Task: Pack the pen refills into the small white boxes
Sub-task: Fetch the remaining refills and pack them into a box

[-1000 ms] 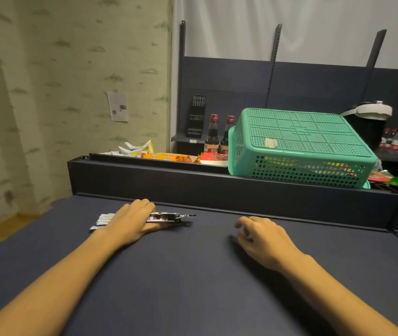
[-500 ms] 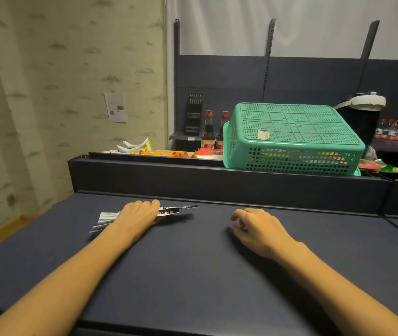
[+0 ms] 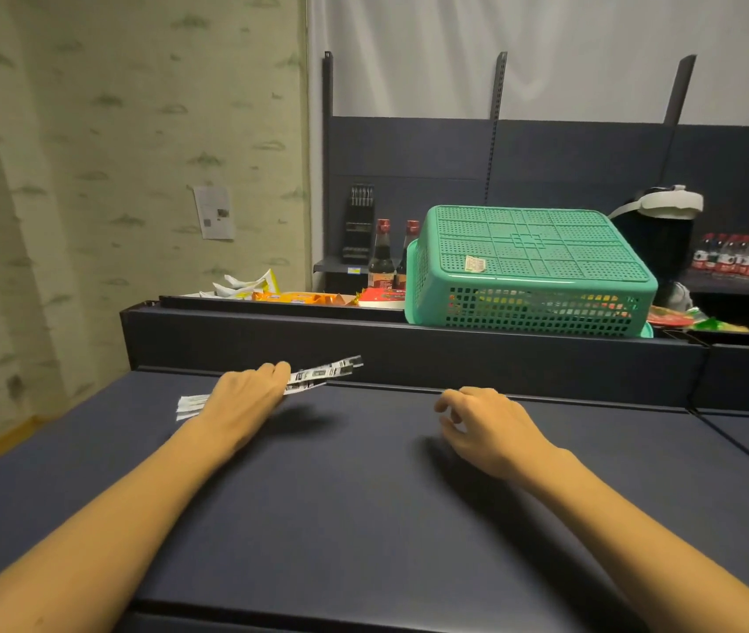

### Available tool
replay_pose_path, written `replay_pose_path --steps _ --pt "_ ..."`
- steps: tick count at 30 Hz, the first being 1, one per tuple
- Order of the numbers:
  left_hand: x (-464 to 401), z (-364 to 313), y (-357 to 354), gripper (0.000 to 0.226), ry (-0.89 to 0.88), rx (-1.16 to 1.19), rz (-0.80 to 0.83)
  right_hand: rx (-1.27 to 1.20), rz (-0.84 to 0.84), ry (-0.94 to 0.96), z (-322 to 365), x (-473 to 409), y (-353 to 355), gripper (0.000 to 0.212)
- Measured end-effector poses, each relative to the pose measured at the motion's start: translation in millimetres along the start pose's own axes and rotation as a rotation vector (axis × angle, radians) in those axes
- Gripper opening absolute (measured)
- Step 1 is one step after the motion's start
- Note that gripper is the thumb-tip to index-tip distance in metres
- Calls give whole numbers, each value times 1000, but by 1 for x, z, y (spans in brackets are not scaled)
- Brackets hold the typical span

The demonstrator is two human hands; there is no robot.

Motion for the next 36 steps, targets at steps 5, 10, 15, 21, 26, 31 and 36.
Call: replay_pose_path --steps 5,10,15,21,26,31,36 --pt "-8 -16 12 41 -4 -30 -15 12 -1 -15 -9 4 8 31" --pt "-20 -51 18 43 -26 129 -15 27 2 -62 -28 25 14 32" --pt "-33 -104 23 32 -125 174 -48 51 -1 -153 -64 58 23 31" --pt "-38 -178 33 23 -153 137 24 62 8 -237 -115 105 33 30" --pt "-45 -237 53 23 -202 214 -3 59 -12 -269 -162 147 46 28" --pt "-51 -306 72 32 -204 257 -2 48 -9 -271 -216 196 65 30" --pt "-52 -379 90 31 -182 273 17 35 -8 -296 -275 247 86 27"
Point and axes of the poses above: each hand's wrist, its own x-axis away from the middle knuckle, its own y-axis out of the back of the hand, z = x × y, the point moved 7 cm from there along -x, towards the middle knuckle, and after that the axes turned 7 degrees about x, right-handed, at the moved point
